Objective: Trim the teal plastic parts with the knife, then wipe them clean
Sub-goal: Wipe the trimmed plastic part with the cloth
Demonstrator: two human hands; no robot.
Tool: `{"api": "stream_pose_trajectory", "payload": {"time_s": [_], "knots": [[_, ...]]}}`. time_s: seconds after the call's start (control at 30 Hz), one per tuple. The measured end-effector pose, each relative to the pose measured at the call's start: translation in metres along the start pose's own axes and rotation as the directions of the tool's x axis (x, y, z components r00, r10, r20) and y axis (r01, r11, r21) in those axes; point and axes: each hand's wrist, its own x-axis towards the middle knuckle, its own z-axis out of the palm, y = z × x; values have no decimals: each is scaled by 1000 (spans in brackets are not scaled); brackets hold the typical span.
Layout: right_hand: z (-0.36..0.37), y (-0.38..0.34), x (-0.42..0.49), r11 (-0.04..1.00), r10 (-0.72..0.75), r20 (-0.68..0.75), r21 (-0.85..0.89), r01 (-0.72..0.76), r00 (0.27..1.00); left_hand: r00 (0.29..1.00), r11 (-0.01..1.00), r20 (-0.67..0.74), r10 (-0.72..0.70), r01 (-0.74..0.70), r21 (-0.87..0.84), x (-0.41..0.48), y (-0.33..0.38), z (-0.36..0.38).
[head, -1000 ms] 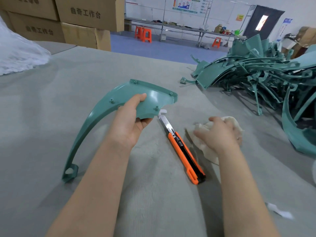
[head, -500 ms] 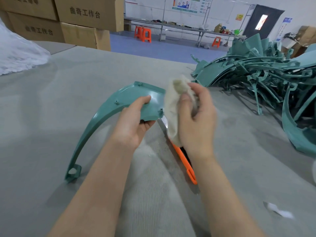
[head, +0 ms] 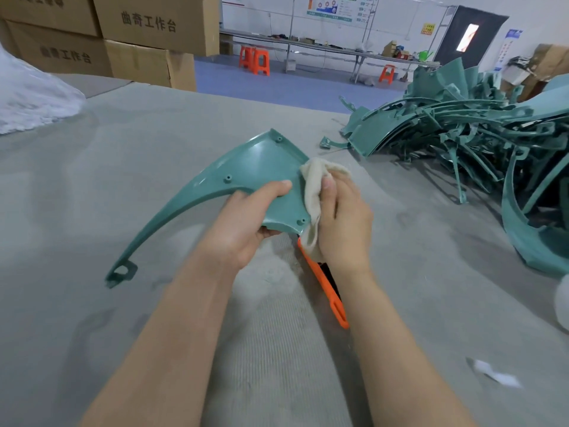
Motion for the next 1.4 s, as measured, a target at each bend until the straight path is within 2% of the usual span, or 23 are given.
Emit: {"api": "stream_pose_trajectory", "payload": {"time_s": [0.07,0.13,0.17,0.23,0.33,0.37,0.4,0.47,0.53,0.57,0.63,0.77,0.93,1.0,1.07,1.13,1.2,1.33,1.4], "knots": [[-2,7,3,999,18,-134,-37,-23,991,1000,997,19,5,-7,77,0,-2,3],[-5,15,8,982,175,-220,-29,-186,960,999,992,37,8,-12,126,-2,-3,5],[-11,22,11,956,292,-265,49,-290,919,999,993,33,15,-19,113,-2,-2,4],[-26,32,17,852,508,-300,316,-418,807,999,999,-21,43,-43,7,0,2,0],[-39,29,20,590,710,-100,625,-511,697,990,991,-116,76,-88,-99,5,6,-6],[-35,21,20,504,731,7,669,-547,683,990,991,-121,76,-88,-99,5,5,-5],[-29,11,17,462,715,113,664,-588,690,990,993,-121,75,-86,-87,5,3,-3],[-10,-8,8,501,621,288,570,-652,729,988,994,-131,86,-93,-48,4,-2,1],[8,-22,-4,503,531,375,582,-639,760,983,993,-146,112,-117,-24,4,-6,3],[13,-26,-6,498,517,361,611,-615,776,983,993,-138,118,-121,-13,5,-8,4],[13,-25,-6,540,555,241,624,-565,796,992,995,-78,97,-95,28,4,-10,4],[-2,-5,3,548,645,125,612,-570,754,993,978,115,40,-62,198,-1,-10,7],[-11,4,9,613,610,26,617,-493,792,981,986,196,10,-43,164,-6,-3,3],[-13,6,9,642,581,42,591,-489,813,987,992,158,11,-31,122,-6,-1,3],[-13,3,7,651,528,145,564,-508,837,997,998,79,16,-20,54,-5,1,5],[-9,-5,5,561,457,307,628,-539,834,999,999,8,45,-44,-9,-3,1,7],[-9,-9,4,479,457,354,675,-561,816,998,998,-3,62,-62,-24,-3,1,6],[-13,-2,7,652,489,158,587,-479,858,989,998,142,30,-38,56,-6,1,3],[-18,1,7,687,505,93,558,-465,858,980,997,199,29,-42,59,-7,1,2]]}}
